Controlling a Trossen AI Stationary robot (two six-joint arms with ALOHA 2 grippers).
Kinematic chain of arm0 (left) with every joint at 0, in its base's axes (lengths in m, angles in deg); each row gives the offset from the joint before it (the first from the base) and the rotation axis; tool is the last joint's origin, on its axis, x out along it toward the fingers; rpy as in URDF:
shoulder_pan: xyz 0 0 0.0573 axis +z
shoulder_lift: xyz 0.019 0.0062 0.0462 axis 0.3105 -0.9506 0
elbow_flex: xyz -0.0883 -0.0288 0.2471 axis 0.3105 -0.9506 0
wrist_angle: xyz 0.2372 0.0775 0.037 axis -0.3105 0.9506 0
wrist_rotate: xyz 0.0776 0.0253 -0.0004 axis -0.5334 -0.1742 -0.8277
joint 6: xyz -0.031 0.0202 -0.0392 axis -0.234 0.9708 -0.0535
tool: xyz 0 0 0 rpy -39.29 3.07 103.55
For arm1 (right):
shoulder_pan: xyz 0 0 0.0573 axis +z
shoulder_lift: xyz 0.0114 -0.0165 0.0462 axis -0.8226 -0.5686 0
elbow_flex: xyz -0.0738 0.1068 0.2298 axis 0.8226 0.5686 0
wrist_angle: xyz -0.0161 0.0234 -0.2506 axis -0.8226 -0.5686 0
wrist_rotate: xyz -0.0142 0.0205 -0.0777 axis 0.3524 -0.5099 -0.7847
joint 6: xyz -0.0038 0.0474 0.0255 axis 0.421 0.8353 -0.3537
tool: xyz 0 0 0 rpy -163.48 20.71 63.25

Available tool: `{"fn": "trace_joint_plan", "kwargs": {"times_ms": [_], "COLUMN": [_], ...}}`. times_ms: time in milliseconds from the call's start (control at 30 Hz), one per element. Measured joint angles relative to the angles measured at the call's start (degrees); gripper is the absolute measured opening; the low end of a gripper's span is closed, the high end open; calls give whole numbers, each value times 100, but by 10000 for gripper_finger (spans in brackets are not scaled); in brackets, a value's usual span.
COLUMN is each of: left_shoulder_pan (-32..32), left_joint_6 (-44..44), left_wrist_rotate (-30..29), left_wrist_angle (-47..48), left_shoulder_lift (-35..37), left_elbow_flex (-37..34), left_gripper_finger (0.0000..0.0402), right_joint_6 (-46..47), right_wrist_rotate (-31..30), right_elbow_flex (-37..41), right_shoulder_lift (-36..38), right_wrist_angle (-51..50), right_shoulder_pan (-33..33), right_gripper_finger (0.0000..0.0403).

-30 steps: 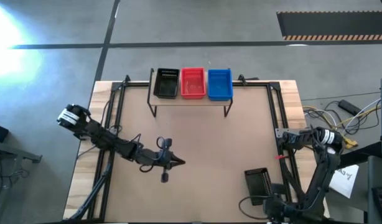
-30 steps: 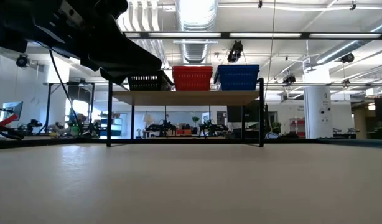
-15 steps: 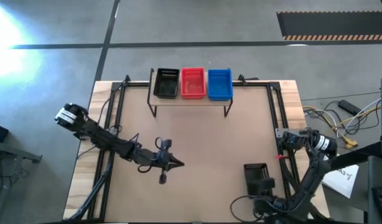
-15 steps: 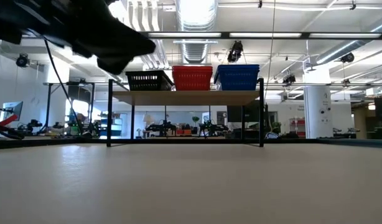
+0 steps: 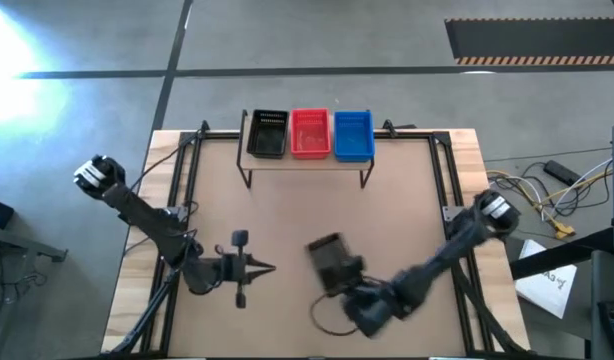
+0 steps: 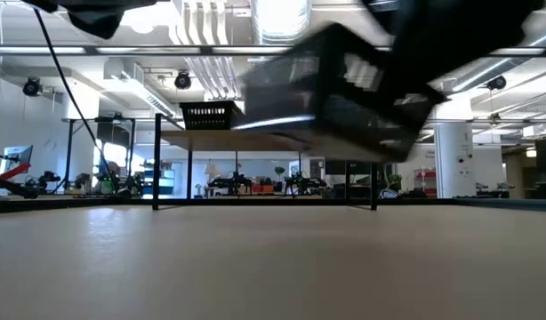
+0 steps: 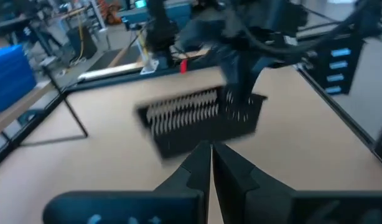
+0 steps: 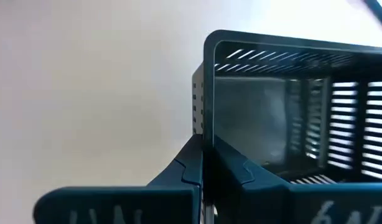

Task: Stack baskets on shelf by color
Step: Stack the black bin on the black bins on the shelf

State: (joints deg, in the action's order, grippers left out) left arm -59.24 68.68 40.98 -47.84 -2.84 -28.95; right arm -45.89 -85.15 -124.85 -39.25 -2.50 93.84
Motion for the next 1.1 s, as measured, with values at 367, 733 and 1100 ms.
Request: {"fn": "trace_joint_plan", "kwargs": {"times_ms": [367,733,1100], "left_shoulder_pan": [-245,624,1325], "left_joint_6": [547,804,2486], "left_wrist_rotate": [578,1794,2054], "left_wrist_angle": [719,2523,3295], "left_shoulder_lift": [-550,-576,-574], "left_elbow_flex": [542,1182,1404], "left_gripper_finger": [13,169,193], "right_joint_6": [-3053,-3704,-1705], "right_wrist_rotate": [1946,1992,1727], "right_elbow_flex": [-22,-20,-22], "right_shoulder_lift": [-138,-576,59], "right_wrist_angle": [1052,1145,624], "right_shoulder_pan": [-1408,-1463,-982], "right_gripper_finger": [9,36,151]}}
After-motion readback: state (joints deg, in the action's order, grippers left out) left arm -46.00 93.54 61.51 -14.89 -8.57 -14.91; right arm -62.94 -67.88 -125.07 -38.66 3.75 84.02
